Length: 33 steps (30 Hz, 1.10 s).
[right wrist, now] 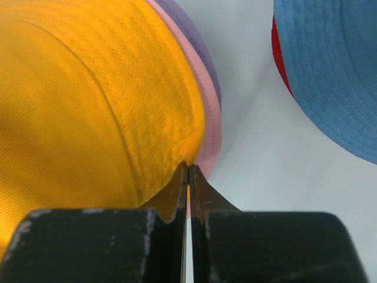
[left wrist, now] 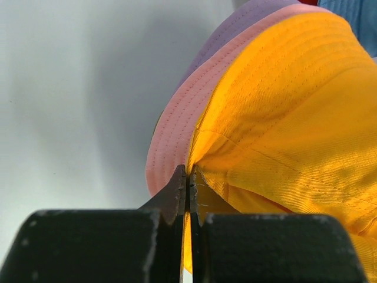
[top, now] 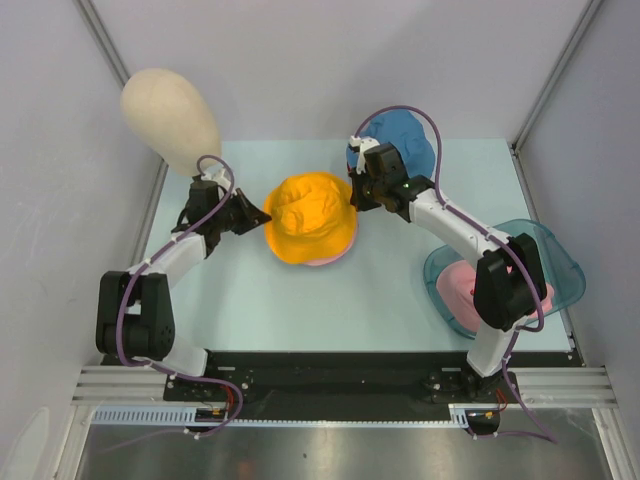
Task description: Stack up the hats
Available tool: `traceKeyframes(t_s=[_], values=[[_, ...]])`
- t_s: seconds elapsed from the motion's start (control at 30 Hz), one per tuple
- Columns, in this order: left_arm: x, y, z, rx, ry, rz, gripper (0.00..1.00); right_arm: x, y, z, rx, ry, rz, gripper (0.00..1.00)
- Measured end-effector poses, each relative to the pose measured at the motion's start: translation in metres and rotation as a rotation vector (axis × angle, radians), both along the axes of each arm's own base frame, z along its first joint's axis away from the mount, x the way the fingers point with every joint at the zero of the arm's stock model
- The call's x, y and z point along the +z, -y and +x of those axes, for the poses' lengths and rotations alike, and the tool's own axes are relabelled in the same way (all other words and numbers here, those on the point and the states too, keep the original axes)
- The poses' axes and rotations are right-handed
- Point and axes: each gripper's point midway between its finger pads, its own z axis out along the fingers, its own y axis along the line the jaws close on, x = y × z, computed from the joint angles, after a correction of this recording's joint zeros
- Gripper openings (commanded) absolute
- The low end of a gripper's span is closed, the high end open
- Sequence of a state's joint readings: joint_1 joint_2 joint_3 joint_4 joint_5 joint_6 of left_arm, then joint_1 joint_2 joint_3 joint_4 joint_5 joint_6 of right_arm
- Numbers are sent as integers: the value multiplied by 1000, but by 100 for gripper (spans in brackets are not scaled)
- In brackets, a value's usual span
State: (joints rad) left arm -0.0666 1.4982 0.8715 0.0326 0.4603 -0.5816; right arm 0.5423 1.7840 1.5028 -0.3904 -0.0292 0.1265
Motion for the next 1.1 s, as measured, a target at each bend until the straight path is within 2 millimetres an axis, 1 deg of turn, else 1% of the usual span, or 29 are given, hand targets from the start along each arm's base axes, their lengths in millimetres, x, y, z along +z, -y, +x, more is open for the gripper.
traceKeyframes(t_s=[0.17,0.33,0.5,0.63,0.67,0.7,0.73,0.77,0.8,0.83,0.87,0.9,0.93,1.0,1.07,1.1], values=[[-3,4,0,-14,8,33,0,-5,0,-1,-10,2,-6,0],[-4,13,8,-30,-2,48,0,-10,4,-9,-23,7,3,0],[-1,11,12,-15,5,59,0,-9,9,-15,-49,19,20,0],[-2,12,13,-17,-5,62,1,-10,7,-16,-58,23,29,0],[-3,12,13,-17,-7,62,15,-9,6,-16,-58,25,30,0],[-2,12,12,-17,-7,62,26,-9,6,-17,-57,25,30,0],[-1,12,12,-17,-1,64,34,-9,5,-17,-53,23,31,0],[0,10,12,-12,3,74,51,-9,5,-18,-51,19,31,4],[2,6,10,0,3,89,63,-9,6,-21,-48,11,27,20],[3,2,8,14,1,108,77,-9,7,-25,-37,2,25,31],[5,-1,6,19,5,125,82,-8,7,-29,-30,-10,26,41],[8,-7,3,40,5,141,87,-8,9,-35,-13,-26,14,57],[13,-11,1,55,11,156,91,-6,12,-41,-4,-39,11,61],[28,-19,-4,84,41,179,93,-1,15,-52,11,-56,11,68],[43,-24,-9,109,72,192,96,9,18,-62,25,-57,22,69],[51,-28,-11,125,90,198,98,18,22,-68,27,-54,33,69]])
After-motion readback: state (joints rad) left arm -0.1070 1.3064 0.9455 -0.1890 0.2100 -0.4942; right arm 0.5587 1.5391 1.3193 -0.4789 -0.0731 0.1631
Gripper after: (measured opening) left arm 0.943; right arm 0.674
